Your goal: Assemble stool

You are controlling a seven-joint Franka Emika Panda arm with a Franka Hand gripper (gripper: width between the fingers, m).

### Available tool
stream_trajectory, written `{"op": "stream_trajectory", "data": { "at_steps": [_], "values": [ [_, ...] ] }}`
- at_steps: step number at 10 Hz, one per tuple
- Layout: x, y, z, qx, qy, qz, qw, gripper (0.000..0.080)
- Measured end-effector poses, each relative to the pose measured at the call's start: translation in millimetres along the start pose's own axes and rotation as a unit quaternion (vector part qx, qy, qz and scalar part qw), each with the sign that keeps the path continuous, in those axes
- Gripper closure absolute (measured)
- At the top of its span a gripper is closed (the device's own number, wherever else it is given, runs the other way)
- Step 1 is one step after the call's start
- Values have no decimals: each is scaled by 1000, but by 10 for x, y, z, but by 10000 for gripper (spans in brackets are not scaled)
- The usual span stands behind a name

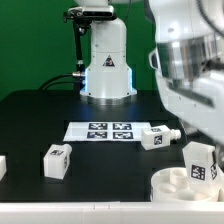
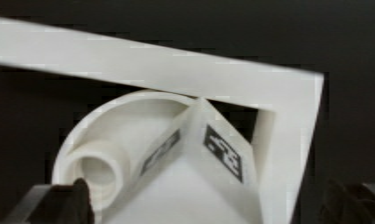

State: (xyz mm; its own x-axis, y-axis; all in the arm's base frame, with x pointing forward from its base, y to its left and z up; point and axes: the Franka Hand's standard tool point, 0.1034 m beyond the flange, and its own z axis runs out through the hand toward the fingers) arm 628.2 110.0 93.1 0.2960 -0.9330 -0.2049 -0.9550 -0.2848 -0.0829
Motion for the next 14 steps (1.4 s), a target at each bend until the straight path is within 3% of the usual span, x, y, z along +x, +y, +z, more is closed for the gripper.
{"op": "stream_trajectory", "data": {
  "at_steps": [1,5,6,7,11,12,14],
  "values": [
    [-27,-6,-53,0,-2,-38,999,151],
    [-9,13,-12,-3,1,-176,984,151],
    [-24,50,39,-25,14,-302,953,151],
    [-18,11,-61,-38,15,-419,907,151],
    [11,8,-76,-42,14,-537,842,151],
    [34,1,-82,-49,19,-603,796,151],
    [32,-30,-1,-69,30,-749,659,151]
  ]
}}
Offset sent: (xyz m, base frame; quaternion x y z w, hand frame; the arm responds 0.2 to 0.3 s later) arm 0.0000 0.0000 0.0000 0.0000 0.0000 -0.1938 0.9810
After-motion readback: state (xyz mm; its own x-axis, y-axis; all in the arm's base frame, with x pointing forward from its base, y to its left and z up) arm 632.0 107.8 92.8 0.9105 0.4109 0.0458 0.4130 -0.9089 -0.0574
